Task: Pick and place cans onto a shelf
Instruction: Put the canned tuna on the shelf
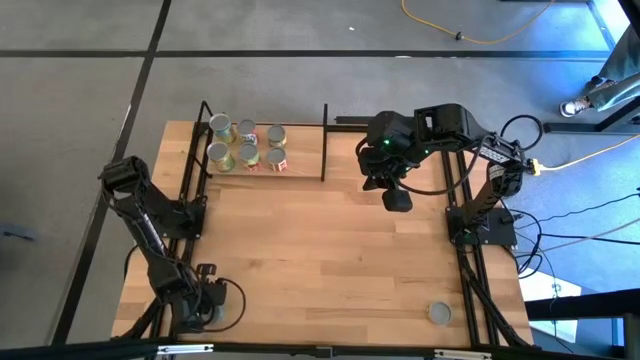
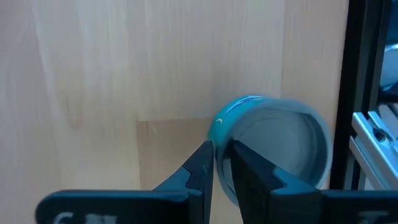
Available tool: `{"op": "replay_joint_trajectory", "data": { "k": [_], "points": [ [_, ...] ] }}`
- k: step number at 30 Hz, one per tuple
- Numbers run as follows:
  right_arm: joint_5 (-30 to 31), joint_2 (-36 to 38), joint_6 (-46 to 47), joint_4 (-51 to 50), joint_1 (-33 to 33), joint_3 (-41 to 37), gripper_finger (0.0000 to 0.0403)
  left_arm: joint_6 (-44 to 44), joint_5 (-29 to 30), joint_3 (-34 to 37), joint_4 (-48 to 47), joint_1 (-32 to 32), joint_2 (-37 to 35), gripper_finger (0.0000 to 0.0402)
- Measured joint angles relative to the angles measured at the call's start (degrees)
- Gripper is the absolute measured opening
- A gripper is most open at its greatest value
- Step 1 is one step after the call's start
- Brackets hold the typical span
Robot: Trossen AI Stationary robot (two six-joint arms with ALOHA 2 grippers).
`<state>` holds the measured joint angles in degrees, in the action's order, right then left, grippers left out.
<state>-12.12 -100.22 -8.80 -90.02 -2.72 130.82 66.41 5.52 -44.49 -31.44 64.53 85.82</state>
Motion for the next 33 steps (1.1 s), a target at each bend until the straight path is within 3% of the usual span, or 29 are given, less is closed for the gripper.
{"op": "replay_joint_trajectory", "data": {
  "k": [7, 16, 22, 28, 33],
  "points": [
    [0.0, 0.0, 0.0, 0.0, 0.0, 0.0, 0.0002, 4.2, -1.1, 0.0, -0.1, -1.5, 0.0, 0.0009],
    [0.0, 0.0, 0.0, 0.0, 0.0, 0.0, 0.0002, 4.8, -2.0, -3.5, -0.3, -11.1, 0.2, 0.0004],
    [0.7, 0.0, -0.5, 0.2, 0.0, 0.0, 0.0002, -4.2, -2.3, -8.7, -3.5, -19.5, 0.0, 0.0002],
    [2.1, 0.0, -0.9, 0.2, 0.0, 0.0, 0.0002, -14.7, 0.2, -15.6, -14.3, -30.1, 0.0, 0.0002],
    [2.7, 0.0, -3.9, 0.2, 0.0, 0.0, 0.0002, -19.0, 0.4, -16.5, -15.9, -40.2, -0.1, 0.0001]
  ]
}}
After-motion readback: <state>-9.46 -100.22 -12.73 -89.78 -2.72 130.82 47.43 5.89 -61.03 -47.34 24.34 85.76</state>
